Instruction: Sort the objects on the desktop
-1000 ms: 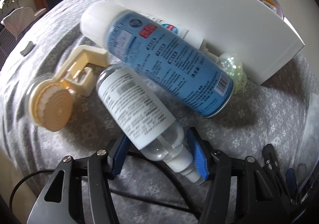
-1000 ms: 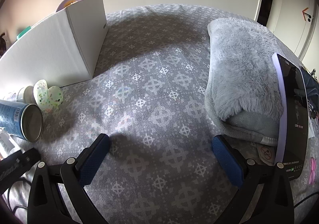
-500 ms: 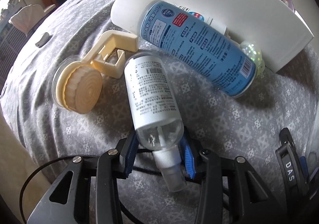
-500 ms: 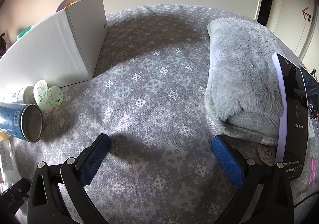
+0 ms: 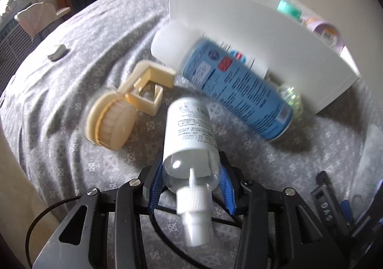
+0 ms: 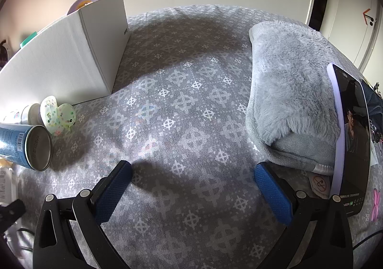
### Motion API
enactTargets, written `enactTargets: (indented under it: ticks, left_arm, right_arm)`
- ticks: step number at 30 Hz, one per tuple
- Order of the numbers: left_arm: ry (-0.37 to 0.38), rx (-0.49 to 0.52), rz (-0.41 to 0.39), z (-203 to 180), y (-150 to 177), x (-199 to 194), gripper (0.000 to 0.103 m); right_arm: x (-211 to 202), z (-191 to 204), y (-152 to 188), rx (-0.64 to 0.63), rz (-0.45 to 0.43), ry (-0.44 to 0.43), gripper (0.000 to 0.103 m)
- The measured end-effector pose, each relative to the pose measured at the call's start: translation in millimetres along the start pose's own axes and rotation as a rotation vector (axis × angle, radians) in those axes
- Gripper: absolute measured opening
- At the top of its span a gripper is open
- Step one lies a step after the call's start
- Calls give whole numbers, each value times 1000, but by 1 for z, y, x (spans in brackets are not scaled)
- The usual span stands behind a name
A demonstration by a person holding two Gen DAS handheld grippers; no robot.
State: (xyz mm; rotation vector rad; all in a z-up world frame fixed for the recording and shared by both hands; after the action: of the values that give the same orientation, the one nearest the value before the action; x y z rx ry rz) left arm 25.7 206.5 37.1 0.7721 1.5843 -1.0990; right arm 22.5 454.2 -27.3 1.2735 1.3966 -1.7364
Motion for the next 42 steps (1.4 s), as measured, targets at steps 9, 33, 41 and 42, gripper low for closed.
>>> enactTargets:
  ticks: [9, 33, 41, 42]
  left_arm:
    - [81, 103, -266, 14, -28, -87, 16]
    - [-42, 161, -193, 44, -3, -54, 76]
    - [-44, 117, -225, 85, 22, -58, 76]
    - [-45, 157, -251, 77, 21, -64, 76]
  right_arm:
    - [0, 0, 0, 1, 0, 0, 103]
    - [0, 0, 1, 2, -1, 0, 103]
    - [0, 0, 1, 2, -1, 0, 103]
    - [0, 1, 1, 2, -1, 0, 103]
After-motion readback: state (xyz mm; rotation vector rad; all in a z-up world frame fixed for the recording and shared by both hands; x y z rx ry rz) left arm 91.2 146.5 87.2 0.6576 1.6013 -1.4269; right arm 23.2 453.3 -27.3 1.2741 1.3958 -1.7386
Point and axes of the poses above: each gripper's, at about its wrist camera, not at the fingertips, and x roughly the way its jaws point, z to its left, y to its underside, the point moved 3 cm from there along x, roughly the way its jaws point, and after that the axes turned 13 degrees about z, right-handed, at the moved point
